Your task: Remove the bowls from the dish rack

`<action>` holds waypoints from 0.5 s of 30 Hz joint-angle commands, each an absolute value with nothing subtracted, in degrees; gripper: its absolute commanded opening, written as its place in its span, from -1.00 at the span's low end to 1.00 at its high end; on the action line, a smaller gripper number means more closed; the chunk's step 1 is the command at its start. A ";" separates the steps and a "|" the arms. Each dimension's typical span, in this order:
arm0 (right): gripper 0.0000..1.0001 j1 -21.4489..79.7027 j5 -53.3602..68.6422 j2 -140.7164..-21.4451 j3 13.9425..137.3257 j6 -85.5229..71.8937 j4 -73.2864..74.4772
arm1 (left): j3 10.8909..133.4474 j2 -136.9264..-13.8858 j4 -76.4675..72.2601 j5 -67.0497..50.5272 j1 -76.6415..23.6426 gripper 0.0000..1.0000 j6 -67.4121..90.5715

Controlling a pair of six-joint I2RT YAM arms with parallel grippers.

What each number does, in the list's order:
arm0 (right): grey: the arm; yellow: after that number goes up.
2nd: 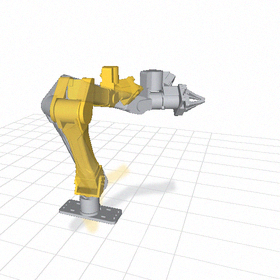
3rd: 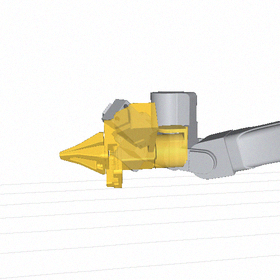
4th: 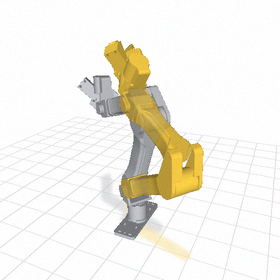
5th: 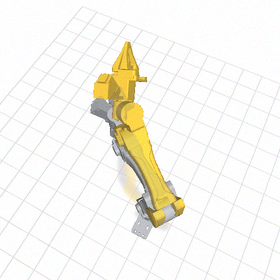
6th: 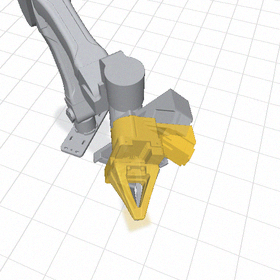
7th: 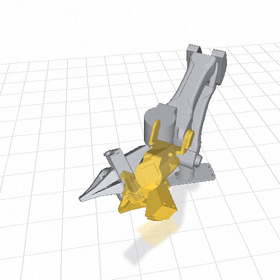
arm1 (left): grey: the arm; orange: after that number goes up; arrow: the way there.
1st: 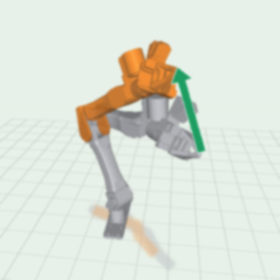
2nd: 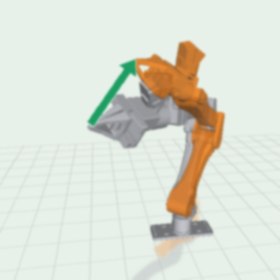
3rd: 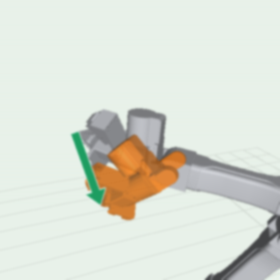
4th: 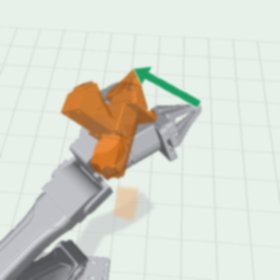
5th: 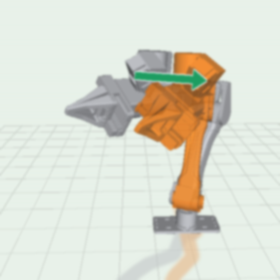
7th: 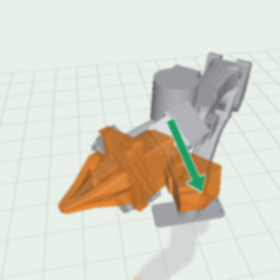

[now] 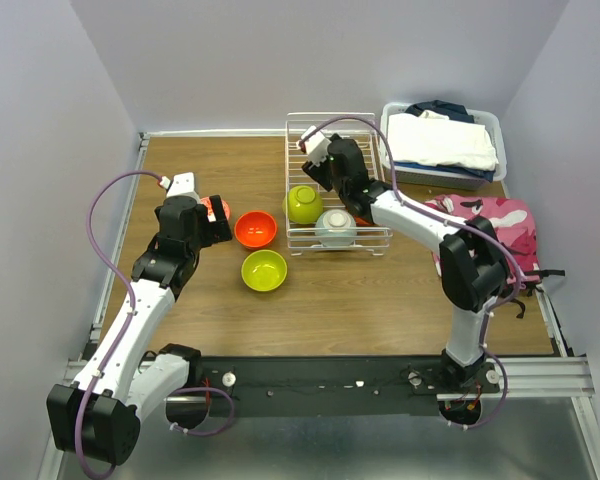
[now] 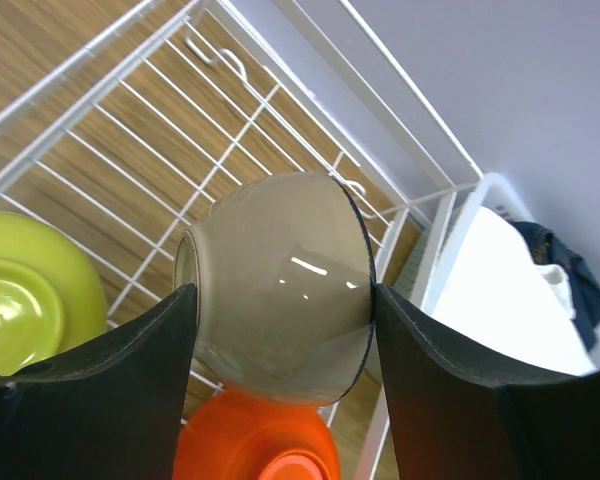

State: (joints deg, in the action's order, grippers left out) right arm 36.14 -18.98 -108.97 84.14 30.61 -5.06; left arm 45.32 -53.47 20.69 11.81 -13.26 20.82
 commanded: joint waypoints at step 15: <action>-0.67 43.06 -34.36 -108.11 75.51 54.38 -28.47 | 46.49 -53.96 20.30 9.07 -13.54 0.98 21.44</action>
State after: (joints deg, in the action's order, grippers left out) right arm 39.90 -29.26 -111.00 78.46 45.45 -17.28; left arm 45.32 -53.47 20.71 11.77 -13.28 20.84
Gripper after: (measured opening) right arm 0.732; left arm 0.990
